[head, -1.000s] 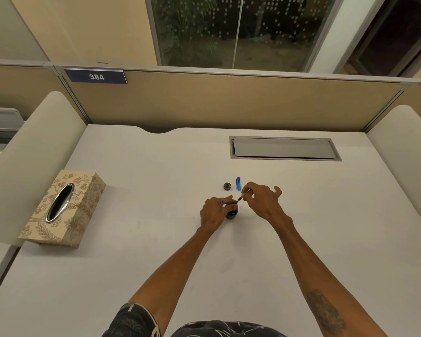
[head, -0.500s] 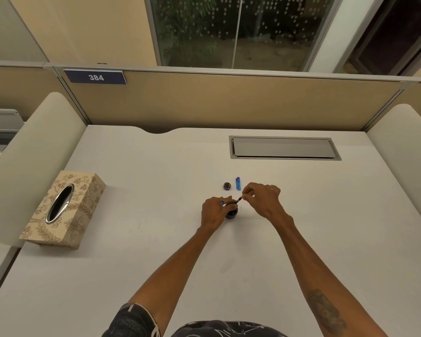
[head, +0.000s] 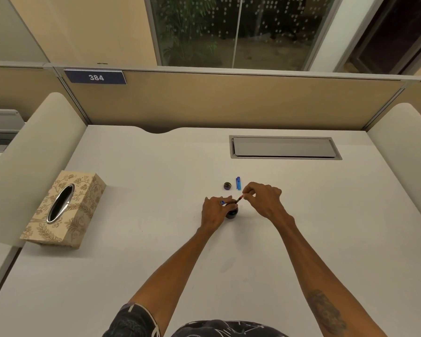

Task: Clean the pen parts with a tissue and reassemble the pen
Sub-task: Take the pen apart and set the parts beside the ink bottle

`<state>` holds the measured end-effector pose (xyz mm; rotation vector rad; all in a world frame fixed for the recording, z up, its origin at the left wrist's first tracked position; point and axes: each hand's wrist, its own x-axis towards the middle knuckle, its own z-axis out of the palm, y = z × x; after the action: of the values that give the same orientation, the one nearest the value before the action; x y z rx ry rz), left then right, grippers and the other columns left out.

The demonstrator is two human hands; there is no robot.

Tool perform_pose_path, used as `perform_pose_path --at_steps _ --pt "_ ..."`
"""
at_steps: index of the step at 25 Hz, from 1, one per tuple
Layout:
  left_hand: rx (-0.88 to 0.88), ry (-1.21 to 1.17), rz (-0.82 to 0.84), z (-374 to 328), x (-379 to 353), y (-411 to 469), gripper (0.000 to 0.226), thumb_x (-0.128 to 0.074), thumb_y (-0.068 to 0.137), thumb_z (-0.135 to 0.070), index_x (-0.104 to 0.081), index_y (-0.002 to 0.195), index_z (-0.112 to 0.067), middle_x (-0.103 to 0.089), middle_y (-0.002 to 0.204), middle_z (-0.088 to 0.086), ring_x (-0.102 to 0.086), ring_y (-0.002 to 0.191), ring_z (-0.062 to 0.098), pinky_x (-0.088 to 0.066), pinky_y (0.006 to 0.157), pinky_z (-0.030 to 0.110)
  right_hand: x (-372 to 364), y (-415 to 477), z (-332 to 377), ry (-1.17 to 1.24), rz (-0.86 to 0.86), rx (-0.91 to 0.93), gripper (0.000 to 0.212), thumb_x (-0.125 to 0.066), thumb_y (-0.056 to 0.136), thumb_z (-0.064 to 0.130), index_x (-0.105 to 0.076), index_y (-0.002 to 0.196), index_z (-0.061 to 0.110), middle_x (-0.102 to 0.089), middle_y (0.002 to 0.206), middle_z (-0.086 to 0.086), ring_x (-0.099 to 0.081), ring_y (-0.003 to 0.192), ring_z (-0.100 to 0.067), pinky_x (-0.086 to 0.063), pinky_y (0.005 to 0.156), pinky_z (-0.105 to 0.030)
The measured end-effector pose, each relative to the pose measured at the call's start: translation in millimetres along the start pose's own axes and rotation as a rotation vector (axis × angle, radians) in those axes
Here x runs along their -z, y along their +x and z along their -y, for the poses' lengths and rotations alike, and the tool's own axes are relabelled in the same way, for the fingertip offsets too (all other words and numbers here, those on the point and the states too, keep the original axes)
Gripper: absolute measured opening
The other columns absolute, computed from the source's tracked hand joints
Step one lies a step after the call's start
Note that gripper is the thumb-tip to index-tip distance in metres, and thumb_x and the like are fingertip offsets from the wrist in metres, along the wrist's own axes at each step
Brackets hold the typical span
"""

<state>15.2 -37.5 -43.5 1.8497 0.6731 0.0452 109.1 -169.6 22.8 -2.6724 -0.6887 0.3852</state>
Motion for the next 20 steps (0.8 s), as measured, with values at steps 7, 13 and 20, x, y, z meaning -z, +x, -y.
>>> perform_pose_path --at_steps 7,13,20 --pt "0.011 -0.015 0.003 -3.7 1.6 -3.5 0.022 -0.074 0.084 -0.027 -0.079 0.104 -0.019 -0.074 0.118 0.004 -0.067 0.108 0.022 -0.037 0.111 0.049 -9.0 0.5 3.9 -0.011 0.005 -0.063 0.028 -0.041 0.100 0.045 -0.055 0.093 0.022 -0.070 0.083 0.002 -0.058 0.079 -0.020 -0.029 0.081 -0.036" --pt "0.028 0.001 0.007 -3.7 1.4 -3.3 0.022 -0.074 0.083 -0.030 -0.080 0.103 -0.021 -0.074 0.119 0.001 -0.065 0.108 0.021 -0.043 0.104 0.045 -4.7 -2.4 -0.2 0.017 -0.026 0.041 0.015 -0.053 0.096 0.030 -0.067 0.101 0.028 -0.073 0.097 0.007 -0.064 0.096 -0.017 -0.028 0.084 -0.036" --pt "0.019 0.005 0.008 -1.4 1.4 -1.0 0.022 -0.075 0.084 -0.028 -0.079 0.104 -0.020 -0.073 0.119 0.003 -0.067 0.107 0.022 -0.040 0.108 0.047 -6.1 0.2 1.5 0.014 -0.018 -0.025 0.018 -0.055 0.095 0.041 -0.064 0.100 0.027 -0.073 0.090 0.007 -0.062 0.087 -0.017 -0.032 0.081 -0.036"
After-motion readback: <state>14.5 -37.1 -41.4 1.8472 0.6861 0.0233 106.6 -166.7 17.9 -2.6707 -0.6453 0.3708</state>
